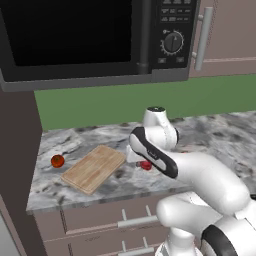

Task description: Place the avocado, onion, tomato, and bell pepper on the cutting board.

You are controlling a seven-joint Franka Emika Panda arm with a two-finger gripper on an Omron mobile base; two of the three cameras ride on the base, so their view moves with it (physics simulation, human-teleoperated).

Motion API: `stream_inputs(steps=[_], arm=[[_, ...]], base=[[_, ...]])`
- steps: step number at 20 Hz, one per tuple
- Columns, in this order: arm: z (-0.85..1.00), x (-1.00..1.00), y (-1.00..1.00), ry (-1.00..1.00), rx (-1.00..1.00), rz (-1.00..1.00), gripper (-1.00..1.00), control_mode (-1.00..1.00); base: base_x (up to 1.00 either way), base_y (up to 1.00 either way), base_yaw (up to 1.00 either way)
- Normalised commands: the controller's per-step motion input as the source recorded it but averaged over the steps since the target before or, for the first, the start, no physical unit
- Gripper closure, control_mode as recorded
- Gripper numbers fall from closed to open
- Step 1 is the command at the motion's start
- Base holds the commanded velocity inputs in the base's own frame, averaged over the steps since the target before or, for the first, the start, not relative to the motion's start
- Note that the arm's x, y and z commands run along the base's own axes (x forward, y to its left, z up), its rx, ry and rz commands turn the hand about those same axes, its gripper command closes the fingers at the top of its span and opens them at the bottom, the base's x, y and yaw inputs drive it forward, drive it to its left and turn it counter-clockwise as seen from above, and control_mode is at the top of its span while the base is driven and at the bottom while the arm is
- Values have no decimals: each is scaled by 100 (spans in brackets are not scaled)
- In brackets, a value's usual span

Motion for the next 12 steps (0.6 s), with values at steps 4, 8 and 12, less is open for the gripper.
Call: stream_inputs(steps=[4, 8, 12], arm=[[45, -19, 52, -18, 0, 6, 100, -100], [23, -19, 55, -26, 0, 4, 100, -100], [17, -21, 49, -32, 0, 4, 100, -100]], base=[[0, 0, 0], [0, 0, 0], [0, 0, 0]])
